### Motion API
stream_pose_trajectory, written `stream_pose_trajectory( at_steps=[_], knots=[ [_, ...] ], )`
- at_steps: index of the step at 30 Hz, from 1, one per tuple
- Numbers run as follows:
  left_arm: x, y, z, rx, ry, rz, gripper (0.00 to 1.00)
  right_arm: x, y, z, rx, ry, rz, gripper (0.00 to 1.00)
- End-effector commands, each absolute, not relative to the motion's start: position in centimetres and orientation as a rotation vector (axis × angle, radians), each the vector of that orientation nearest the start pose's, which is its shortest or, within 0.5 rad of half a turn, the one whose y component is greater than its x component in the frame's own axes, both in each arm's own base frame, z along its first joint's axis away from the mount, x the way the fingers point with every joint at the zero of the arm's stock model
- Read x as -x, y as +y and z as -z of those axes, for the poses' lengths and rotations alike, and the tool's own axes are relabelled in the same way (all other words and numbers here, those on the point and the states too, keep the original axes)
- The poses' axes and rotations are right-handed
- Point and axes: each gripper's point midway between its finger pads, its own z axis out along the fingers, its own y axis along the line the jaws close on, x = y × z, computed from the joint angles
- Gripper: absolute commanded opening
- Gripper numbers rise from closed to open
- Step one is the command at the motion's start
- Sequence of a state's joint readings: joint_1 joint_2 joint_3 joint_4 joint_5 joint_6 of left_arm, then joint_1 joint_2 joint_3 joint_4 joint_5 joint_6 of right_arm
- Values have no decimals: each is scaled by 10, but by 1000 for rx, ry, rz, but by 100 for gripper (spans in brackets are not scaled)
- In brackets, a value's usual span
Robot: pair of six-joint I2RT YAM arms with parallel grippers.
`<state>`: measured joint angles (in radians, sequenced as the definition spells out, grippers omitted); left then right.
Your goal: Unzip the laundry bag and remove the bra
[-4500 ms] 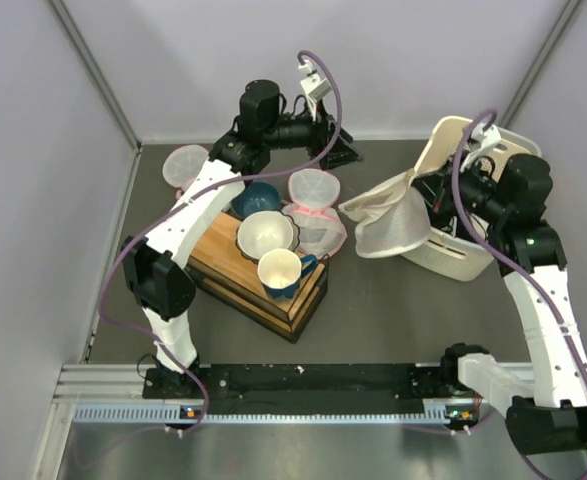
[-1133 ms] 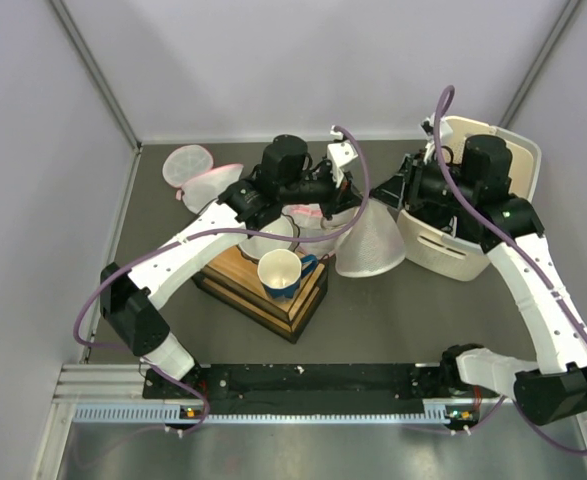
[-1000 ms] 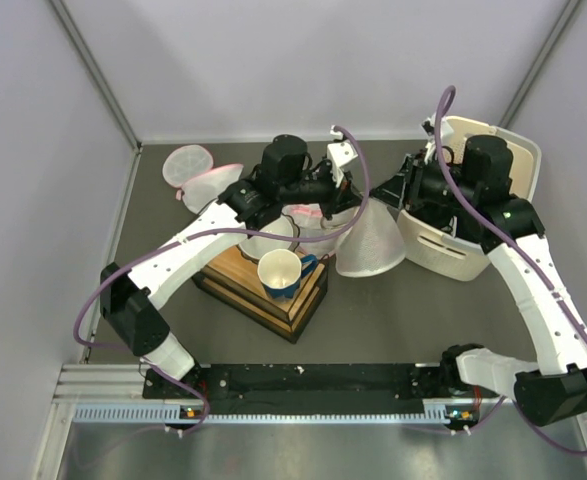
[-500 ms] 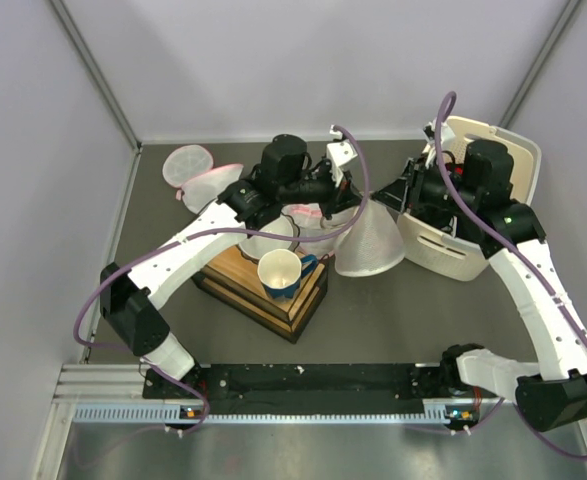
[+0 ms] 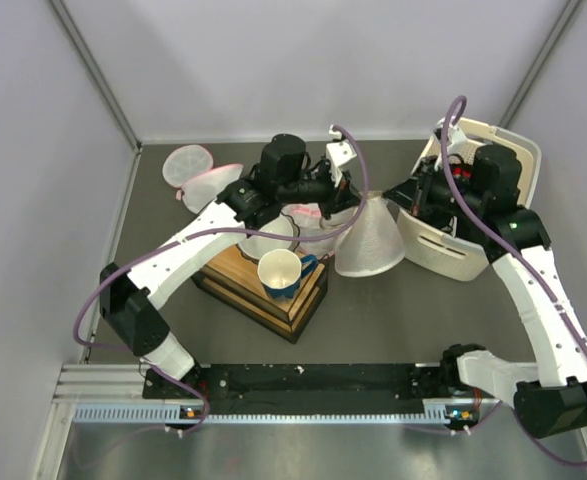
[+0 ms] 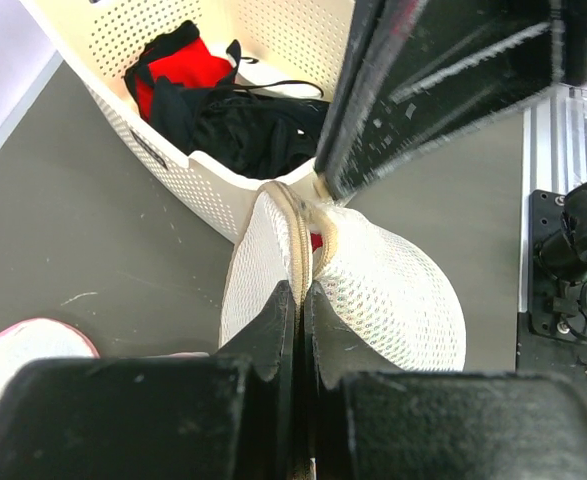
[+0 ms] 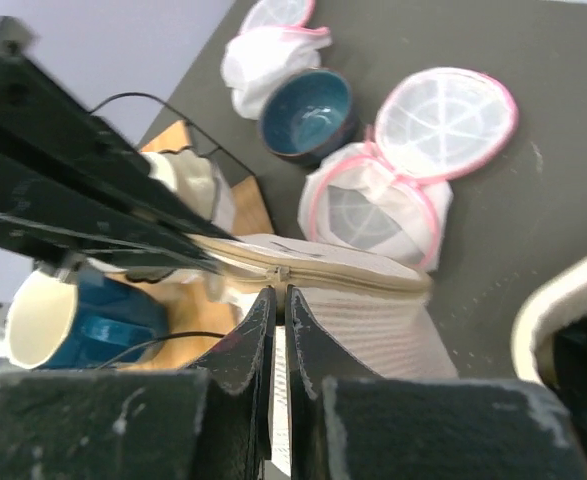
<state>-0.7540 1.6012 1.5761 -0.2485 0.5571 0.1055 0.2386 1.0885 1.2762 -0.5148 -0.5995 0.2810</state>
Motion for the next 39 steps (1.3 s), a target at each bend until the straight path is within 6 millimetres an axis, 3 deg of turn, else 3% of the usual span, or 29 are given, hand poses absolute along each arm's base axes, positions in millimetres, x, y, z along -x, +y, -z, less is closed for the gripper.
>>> stream_pose_trajectory(
  at_steps=[1,4,8,14,19,22,23,26,30,39],
  knots=[
    [-279,-382,-378,-1142,1376,940,0,-300,136,-324,225,1940,-785,0],
    [-276,-377,-383,-1154,1350,924,0,-306,119,-296,139,2003,-785,0],
    [-274,-371,-396,-1135,1313,929,0,-306,121,-285,134,2024,-807,0],
    [-273,-370,-413,-1097,1251,990,0,-305,126,-302,166,1980,-841,0],
    [-277,-376,-409,-1091,1256,1022,0,-301,132,-332,203,1898,-879,0],
    [-280,-380,-406,-1087,1269,1039,0,-300,133,-345,197,1872,-884,44],
    [-280,-380,-404,-1088,1272,1041,0,-298,133,-348,196,1866,-885,64],
    [-280,-382,-401,-1096,1277,1050,0,-298,127,-361,145,1836,-852,85],
    [-282,-384,-398,-1091,1279,1055,0,-301,125,-363,126,1836,-844,85],
    [-287,-385,-400,-1077,1283,1051,0,-295,135,-329,193,1912,-904,79]
  ],
)
